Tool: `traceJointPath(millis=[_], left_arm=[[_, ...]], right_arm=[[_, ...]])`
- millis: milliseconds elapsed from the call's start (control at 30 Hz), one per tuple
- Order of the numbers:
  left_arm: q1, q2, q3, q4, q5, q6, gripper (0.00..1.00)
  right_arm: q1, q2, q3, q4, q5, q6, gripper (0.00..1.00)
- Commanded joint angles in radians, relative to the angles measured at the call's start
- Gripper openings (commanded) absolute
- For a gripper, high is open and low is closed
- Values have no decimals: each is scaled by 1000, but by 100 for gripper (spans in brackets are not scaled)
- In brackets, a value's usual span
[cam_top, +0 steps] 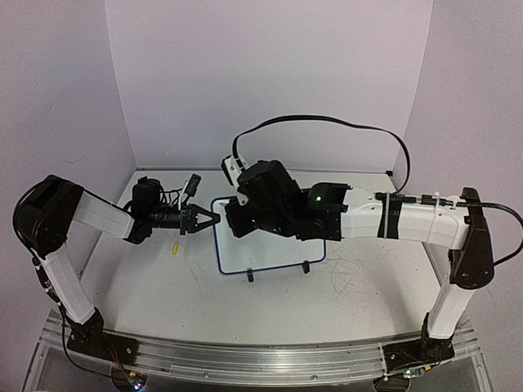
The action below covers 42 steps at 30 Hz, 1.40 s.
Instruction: Write a sentence on the whiteboard
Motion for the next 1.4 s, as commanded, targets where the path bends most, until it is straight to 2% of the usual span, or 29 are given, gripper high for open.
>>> traceJointPath(millis=[0,533,1367], left_arm=[[9,24,-21,-22,-58,45,0],[10,18,-20,-26,-64,44,0],[11,6,-21,-28,-69,45,0]], right_arm=[[8,13,50,-1,38,-21,0],[13,62,91,-26,119,-47,0],[12,114,121,-55,89,-31,0]])
